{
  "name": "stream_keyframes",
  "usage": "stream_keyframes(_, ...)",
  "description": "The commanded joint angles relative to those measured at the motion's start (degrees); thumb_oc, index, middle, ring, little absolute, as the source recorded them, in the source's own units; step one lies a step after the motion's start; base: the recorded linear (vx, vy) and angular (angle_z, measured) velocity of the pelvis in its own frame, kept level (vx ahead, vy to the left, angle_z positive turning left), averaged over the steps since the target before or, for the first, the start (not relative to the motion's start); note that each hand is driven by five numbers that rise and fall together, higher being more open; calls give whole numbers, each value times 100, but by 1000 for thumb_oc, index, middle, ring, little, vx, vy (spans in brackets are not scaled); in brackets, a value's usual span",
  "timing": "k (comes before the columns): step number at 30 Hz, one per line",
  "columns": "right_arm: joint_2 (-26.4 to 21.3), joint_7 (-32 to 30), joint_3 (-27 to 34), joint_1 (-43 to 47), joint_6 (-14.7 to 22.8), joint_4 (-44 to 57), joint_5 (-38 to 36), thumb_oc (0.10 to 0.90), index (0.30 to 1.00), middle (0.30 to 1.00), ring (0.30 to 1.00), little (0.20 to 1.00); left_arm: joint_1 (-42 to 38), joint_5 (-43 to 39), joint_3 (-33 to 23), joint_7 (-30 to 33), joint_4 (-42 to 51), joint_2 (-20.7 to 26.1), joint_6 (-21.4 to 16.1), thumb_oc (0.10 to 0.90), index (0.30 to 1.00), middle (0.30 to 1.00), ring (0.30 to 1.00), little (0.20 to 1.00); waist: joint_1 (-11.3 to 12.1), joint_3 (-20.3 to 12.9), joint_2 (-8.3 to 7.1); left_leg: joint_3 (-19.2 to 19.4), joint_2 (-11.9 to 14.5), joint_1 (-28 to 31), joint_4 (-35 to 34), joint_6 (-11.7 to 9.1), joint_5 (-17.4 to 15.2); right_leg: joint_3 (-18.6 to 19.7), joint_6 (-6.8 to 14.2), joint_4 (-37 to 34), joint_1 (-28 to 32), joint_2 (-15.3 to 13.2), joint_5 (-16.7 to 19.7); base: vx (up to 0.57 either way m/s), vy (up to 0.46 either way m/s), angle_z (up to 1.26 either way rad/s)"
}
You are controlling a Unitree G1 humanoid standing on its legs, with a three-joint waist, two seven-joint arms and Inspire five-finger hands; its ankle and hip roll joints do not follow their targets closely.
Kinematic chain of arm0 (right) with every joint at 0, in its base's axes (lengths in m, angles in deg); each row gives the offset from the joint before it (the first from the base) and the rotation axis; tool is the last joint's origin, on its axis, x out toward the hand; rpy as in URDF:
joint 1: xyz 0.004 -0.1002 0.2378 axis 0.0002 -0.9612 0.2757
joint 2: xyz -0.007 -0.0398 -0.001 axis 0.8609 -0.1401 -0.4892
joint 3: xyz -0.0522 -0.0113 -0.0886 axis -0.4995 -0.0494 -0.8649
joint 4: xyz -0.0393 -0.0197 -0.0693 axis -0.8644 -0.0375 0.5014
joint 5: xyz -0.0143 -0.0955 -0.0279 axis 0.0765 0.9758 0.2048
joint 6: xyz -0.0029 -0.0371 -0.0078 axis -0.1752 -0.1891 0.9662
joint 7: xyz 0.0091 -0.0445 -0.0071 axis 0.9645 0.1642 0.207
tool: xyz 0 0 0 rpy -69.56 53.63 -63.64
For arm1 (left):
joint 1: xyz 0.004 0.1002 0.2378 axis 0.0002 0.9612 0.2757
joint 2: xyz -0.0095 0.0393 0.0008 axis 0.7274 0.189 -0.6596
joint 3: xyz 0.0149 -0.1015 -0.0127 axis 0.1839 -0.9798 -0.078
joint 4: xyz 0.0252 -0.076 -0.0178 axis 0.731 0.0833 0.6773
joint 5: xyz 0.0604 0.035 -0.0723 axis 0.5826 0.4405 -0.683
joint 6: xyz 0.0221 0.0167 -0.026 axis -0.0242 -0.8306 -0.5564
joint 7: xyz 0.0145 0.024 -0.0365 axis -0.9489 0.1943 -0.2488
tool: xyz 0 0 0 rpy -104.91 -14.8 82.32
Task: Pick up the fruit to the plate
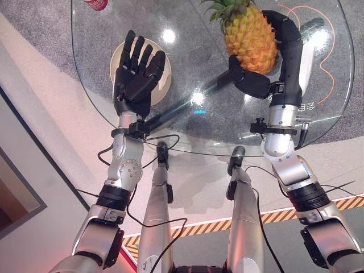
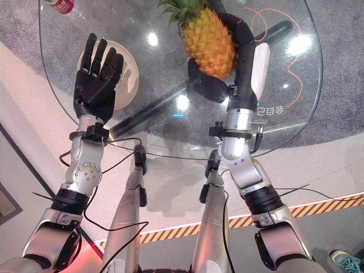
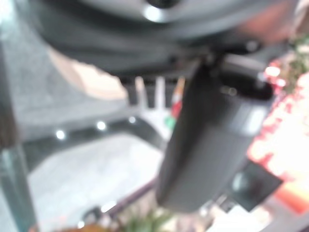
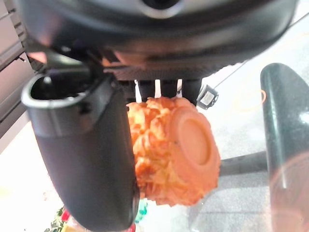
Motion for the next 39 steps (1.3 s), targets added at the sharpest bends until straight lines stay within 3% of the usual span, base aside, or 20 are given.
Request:
stream_keyframes(1,-73,-4,149,803,815,1237,251,100,300,300,300,200,-682,-234,-22,-488,727,135,-123,800,900,900,900,900,-54,-120,-120,138,-179,107,347,197,-453,-247,-63,-753,372,177,440,0,0,0)
stream_keyframes(9,-86,272,-32,888,717,1233,172,100,300,300,300,200,-755,-787,42,-834,737,71,-23,800,900,900,900,900,-57,-120,-111,160,-169,143,330,189,-483,-259,-53,-786,415,160,416,0,0,0)
stream_keyframes(21,-171,374,-168,875,626,1133,84,100,300,300,300,200,-847,-890,113,-1180,1012,83,60,800,900,900,900,900,-63,-120,-103,164,-182,132,331,193,-490,-262,-48,-795,403,137,425,0,0,0)
stream_keyframes(39,-101,498,-170,1053,655,1469,63,100,300,300,300,200,-1020,-693,315,-1036,1283,96,477,800,900,900,900,900,-76,-120,-121,177,-201,173,308,220,-490,-255,-50,-825,446,169,439,0,0,0)
